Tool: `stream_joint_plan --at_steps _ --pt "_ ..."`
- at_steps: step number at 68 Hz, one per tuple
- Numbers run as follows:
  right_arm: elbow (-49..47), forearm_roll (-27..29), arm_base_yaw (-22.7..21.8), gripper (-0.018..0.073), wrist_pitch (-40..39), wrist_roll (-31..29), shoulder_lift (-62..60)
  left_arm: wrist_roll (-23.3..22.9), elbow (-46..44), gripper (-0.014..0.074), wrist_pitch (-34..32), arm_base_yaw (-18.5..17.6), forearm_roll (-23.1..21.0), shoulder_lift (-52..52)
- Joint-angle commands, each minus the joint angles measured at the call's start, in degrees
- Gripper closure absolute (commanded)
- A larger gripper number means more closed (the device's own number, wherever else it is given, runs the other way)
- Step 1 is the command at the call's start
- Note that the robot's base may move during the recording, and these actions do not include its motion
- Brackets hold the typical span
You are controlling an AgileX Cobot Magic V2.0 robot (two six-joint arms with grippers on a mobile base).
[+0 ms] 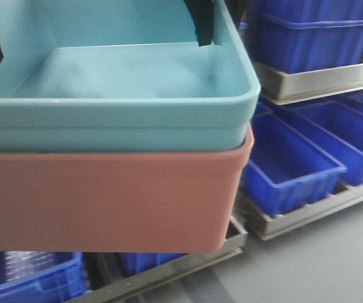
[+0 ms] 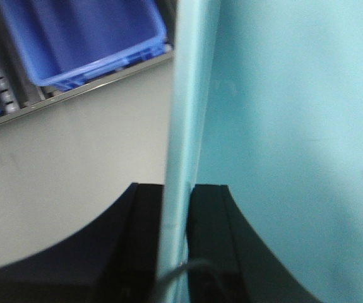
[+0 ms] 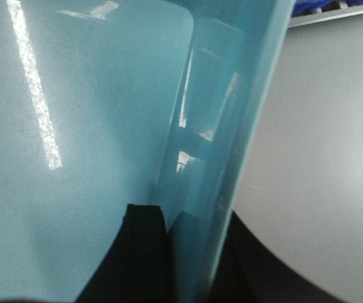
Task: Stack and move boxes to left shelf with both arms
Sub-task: 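Hold the stack with both grippers and approach the roller-track shelf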
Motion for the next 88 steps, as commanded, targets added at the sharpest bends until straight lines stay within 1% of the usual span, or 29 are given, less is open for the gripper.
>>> stream_joint_plan --at_steps 1,88 --pt "-2.33 3.55 2.02 0.0505 -12.02 -0.86 -2.59 -0.87 -2.86 0.0606 -12.79 -1.75 -5.18 -1.91" --pt "-2.33 3.55 2.02 0.0505 -12.02 -0.86 -2.59 -0.87 -2.86 0.0606 -12.79 -1.75 -5.18 -1.91"
